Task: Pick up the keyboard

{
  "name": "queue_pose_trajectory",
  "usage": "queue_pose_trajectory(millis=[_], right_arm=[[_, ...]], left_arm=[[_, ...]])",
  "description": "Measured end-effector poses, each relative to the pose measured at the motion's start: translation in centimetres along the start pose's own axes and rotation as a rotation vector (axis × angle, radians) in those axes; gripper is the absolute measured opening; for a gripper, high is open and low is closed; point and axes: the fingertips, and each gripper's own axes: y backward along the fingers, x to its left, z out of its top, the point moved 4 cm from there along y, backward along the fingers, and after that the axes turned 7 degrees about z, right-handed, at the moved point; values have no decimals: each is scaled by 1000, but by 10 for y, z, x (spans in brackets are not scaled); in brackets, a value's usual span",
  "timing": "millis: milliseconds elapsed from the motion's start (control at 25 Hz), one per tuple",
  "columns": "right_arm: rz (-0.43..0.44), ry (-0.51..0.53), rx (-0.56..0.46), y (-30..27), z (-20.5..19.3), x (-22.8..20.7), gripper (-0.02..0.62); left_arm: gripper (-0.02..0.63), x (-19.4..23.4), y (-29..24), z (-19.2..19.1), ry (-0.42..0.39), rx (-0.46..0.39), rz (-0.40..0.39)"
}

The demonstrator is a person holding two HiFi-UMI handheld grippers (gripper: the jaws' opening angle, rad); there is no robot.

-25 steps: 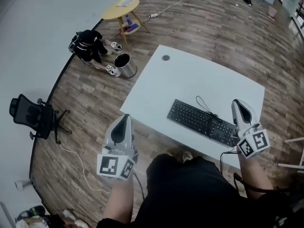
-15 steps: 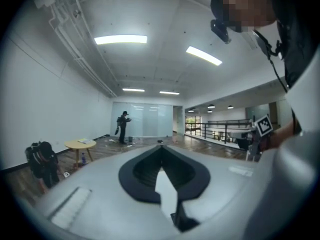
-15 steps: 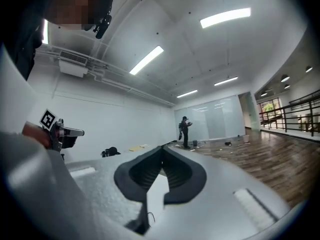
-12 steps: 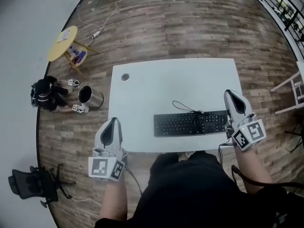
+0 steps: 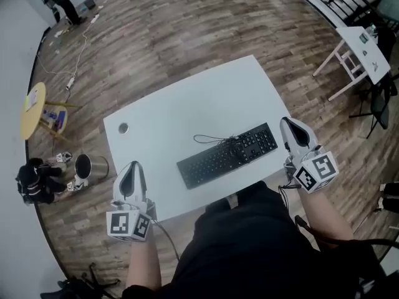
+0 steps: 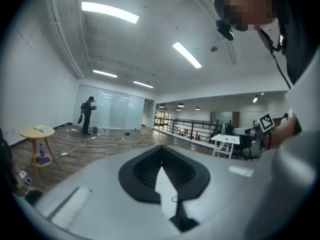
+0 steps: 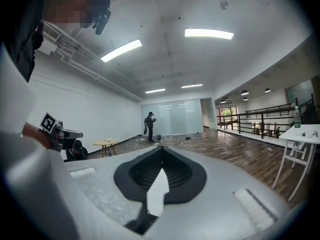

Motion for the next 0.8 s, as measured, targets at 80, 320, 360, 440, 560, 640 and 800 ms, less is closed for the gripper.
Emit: queue_pose_trajectory(millis=[80,320,360,440,560,640,800], right_arm=[[5,7,40,7,-14,-6,2],[-28,7,151,21,-73,-41,2],[-11,0,170,19,-84,-44,2],[26,-19,215,18,-105,-48,2],[68,-24,288,16,-130,-53,2],[86,-13,335,14,-145,-56,3],[98,-32,400,10,-169,-63,101]], left_arm=[[-6,-1,-4,-12,13,25,6],[-6,-4,-14,-78,17,135,61],[-6,-5,-16,-91,23,154,57],[-6,-8,-18,-115,36,201,42],[-5,-11,-19,-145,26,264,70],[-5,-10,-18,-159,12,297,108],[132,-16,-21,-186,57,391,79]])
